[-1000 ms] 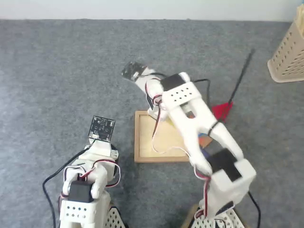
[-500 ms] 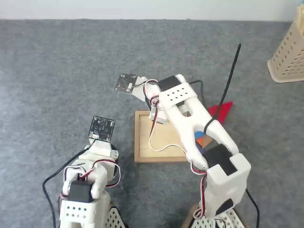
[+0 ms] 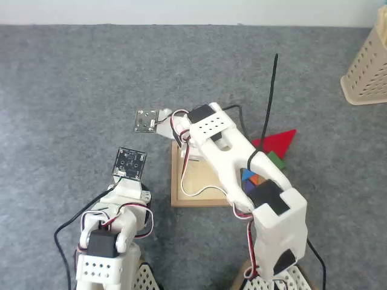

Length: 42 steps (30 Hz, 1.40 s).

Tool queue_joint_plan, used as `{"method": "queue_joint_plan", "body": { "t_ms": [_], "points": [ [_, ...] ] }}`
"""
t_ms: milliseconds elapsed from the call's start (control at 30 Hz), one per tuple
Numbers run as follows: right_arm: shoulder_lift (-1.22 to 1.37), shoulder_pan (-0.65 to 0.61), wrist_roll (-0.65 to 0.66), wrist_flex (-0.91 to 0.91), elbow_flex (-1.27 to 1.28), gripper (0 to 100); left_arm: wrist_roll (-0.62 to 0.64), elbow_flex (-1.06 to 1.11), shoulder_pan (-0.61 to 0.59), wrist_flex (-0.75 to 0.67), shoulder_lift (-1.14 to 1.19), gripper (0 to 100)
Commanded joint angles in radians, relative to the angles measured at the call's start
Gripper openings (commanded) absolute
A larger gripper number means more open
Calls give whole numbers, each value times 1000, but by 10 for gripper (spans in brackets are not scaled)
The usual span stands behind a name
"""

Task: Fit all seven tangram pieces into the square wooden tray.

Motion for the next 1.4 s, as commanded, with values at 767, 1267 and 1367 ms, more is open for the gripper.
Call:
{"method": "queue_joint_plan", "body": {
  "t_ms": [767, 1267, 1367],
  "points": [
    [-191, 47, -126, 249, -49, 58, 8, -19, -6, 6, -21, 12],
    [-311, 116, -219, 173, 204, 6, 8, -19, -6, 6, -21, 12],
    [-375, 113, -233, 173, 253, 6, 8, -19, -6, 6, -21, 12]
  ]
}}
